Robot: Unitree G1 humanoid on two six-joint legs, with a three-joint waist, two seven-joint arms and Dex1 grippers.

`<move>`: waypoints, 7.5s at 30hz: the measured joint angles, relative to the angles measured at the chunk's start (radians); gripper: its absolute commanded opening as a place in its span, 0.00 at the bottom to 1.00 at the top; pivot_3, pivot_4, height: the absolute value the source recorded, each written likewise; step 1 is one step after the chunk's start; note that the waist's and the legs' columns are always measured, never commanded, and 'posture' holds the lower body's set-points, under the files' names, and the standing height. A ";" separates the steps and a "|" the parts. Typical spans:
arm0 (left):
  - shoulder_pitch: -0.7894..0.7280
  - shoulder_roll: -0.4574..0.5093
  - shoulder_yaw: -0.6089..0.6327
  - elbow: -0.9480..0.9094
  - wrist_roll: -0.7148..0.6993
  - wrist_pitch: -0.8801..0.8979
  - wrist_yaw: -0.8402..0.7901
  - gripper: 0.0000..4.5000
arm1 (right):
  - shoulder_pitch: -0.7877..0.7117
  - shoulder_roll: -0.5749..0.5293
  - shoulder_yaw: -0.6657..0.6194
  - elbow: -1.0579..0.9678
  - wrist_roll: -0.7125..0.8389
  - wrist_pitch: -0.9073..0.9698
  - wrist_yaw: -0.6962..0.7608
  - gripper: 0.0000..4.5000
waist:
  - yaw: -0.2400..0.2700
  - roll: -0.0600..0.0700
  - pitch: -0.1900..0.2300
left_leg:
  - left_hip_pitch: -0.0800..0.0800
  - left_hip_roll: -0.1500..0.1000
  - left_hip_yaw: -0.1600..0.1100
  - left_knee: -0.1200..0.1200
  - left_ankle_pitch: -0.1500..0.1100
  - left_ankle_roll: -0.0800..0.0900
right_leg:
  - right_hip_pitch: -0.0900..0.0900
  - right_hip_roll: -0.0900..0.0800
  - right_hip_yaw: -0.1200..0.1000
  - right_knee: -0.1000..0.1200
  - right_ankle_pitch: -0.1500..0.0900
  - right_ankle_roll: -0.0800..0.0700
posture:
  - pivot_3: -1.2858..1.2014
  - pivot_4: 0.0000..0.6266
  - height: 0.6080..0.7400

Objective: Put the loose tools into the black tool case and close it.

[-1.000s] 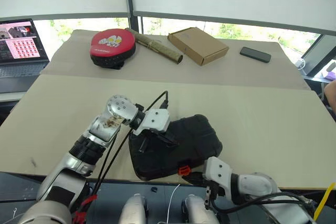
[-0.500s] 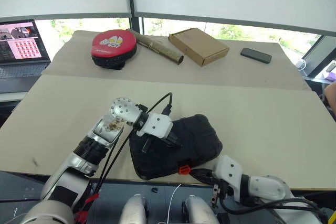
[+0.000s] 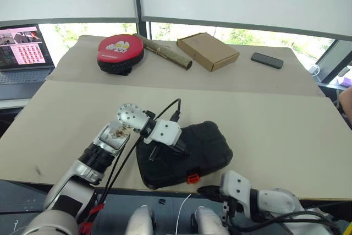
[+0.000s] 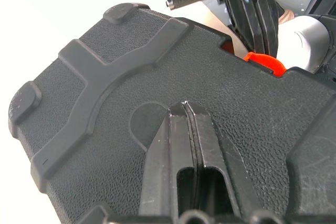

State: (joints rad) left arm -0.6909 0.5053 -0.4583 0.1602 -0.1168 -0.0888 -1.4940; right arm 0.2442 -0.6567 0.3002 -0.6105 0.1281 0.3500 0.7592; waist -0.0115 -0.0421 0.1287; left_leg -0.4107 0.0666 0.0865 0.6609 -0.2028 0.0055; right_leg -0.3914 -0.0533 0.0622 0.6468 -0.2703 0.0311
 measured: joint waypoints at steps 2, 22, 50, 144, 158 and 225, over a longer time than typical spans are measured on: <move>0.000 0.000 0.000 0.000 0.000 -0.001 -0.002 0.01 | -0.007 0.010 0.010 0.009 -0.015 -0.011 -0.008 0.00 | 0.000 0.000 0.000 | 0.000 0.000 0.000 0.000 0.000 0.000 | 0.000 0.000 0.000 0.000 0.000 0.000 | 0.52 0.24 1.00; -0.059 -0.026 0.005 0.126 0.037 -0.088 0.029 0.01 | -0.080 0.069 -0.058 0.045 0.031 0.061 -0.016 0.00 | -0.001 -0.001 -0.001 | 0.001 0.000 0.001 0.000 0.000 0.000 | 0.000 0.000 0.001 0.000 0.000 0.000 | 0.52 0.24 1.00; -0.045 -0.036 0.006 0.120 0.038 -0.108 0.038 0.01 | 0.061 -0.015 -0.089 -0.175 0.111 0.190 -0.077 0.00 | 0.010 -0.003 -0.004 | -0.001 -0.001 -0.001 -0.002 -0.003 0.000 | 0.001 -0.003 0.000 -0.006 -0.004 0.003 | 0.52 0.24 1.00; -0.115 0.009 0.048 0.138 -0.006 0.076 -0.102 0.44 | -0.027 0.271 -0.028 -0.171 0.086 0.441 -0.411 0.63 | -0.003 -0.001 -0.004 | -0.013 -0.001 0.000 -0.004 -0.004 0.002 | -0.013 -0.002 0.000 -0.005 0.002 0.001 | 0.52 0.24 1.00; -0.107 0.013 0.031 0.147 0.000 0.036 -0.092 0.00 | -0.039 0.243 0.005 -0.164 0.074 0.418 -0.402 0.25 | 0.001 -0.001 -0.004 | -0.013 -0.002 -0.001 -0.003 -0.004 0.002 | -0.012 -0.002 0.000 -0.005 0.002 0.001 | 0.52 0.24 1.00; -0.120 -0.031 0.023 0.205 0.021 -0.040 -0.045 0.00 | -0.109 0.115 0.060 -0.026 -0.102 0.182 -0.239 0.01 | 0.021 -0.003 -0.006 | -0.012 -0.002 0.001 -0.001 -0.004 0.002 | -0.011 -0.002 0.000 -0.004 0.003 0.002 | 0.52 0.24 1.00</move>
State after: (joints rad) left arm -0.8109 0.4744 -0.4357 0.3648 -0.0957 -0.1285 -1.5393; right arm 0.1352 -0.5416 0.3605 -0.6370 0.0265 0.5321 0.5204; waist 0.0090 -0.0455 0.1230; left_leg -0.4232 0.0642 0.0871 0.6604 -0.2070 0.0075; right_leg -0.4020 -0.0557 0.0624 0.6426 -0.2673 0.0335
